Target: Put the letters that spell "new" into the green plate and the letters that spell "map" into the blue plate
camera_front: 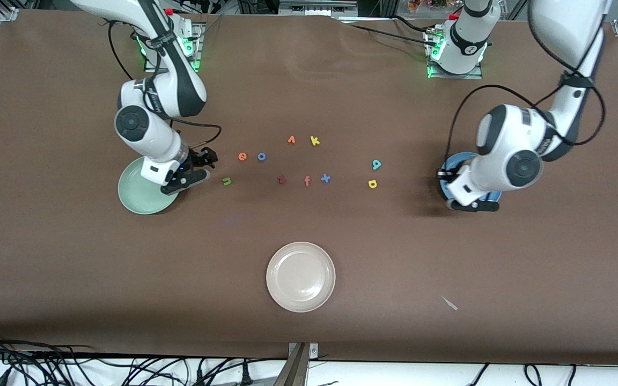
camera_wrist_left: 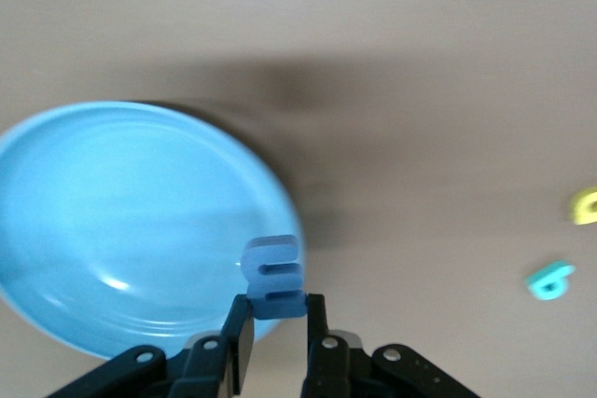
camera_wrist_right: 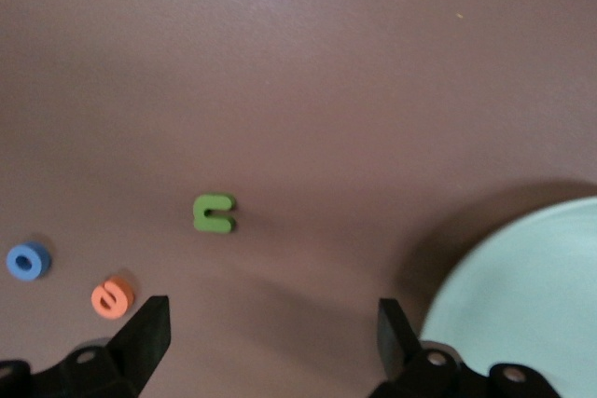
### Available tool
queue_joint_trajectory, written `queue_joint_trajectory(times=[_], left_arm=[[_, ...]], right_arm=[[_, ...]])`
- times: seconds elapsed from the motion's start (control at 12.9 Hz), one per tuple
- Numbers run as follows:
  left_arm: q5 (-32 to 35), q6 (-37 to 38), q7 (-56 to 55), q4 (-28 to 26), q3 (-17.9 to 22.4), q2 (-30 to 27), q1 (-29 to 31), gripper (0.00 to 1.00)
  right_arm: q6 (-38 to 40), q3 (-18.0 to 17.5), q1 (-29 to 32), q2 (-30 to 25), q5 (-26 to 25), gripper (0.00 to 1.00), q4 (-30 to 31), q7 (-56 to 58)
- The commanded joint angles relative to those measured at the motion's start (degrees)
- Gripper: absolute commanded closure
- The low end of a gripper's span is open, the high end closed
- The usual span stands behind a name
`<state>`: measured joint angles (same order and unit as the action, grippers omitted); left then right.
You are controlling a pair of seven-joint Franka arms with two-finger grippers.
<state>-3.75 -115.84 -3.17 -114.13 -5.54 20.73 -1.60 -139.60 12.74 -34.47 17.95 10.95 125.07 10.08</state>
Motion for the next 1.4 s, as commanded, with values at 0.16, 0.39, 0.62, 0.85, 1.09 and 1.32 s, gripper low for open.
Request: queue_joint_trajectory(times=[0.16, 0.39, 0.62, 0.85, 1.09, 1.32], left_arm=[[1.38, -1.05, 2.91, -0.04, -0.70, 4.58, 3.35, 0.66], [1.29, -0.35, 2.82, 0.05, -0.70, 3.88, 3.53, 0.00], [0.50, 0.70, -0.58, 0.13, -3.14, 1.42, 2.39, 0.00], [0.50, -1.04, -12.44, 0.31, -11.40, 1.16, 2.39, 0.01], [0.50, -10.24, -22.37, -2.31, -17.74, 2.12, 1.60, 0.01], [1.11, -17.56, -26.35, -7.50, -19.42, 2.21, -0.94, 0.02]], right_arm=[[-8.04, 0.27, -3.84, 7.18, 0.92, 0.23, -2.02, -1.03], [-9.02, 0.27, -4.81, 8.41, 0.92, 0.33, -2.02, -2.17], [-10.77, -0.17, -4.82, 9.65, 1.00, 0.38, -2.02, -2.87], [-10.78, -1.05, -4.82, 9.65, 1.00, 0.39, -2.11, -4.89], [-10.78, -1.31, -4.81, 9.91, 1.53, 0.39, -2.11, -4.90], [-10.78, -1.31, -4.81, 10.62, 1.53, 0.65, -2.11, -4.81]])
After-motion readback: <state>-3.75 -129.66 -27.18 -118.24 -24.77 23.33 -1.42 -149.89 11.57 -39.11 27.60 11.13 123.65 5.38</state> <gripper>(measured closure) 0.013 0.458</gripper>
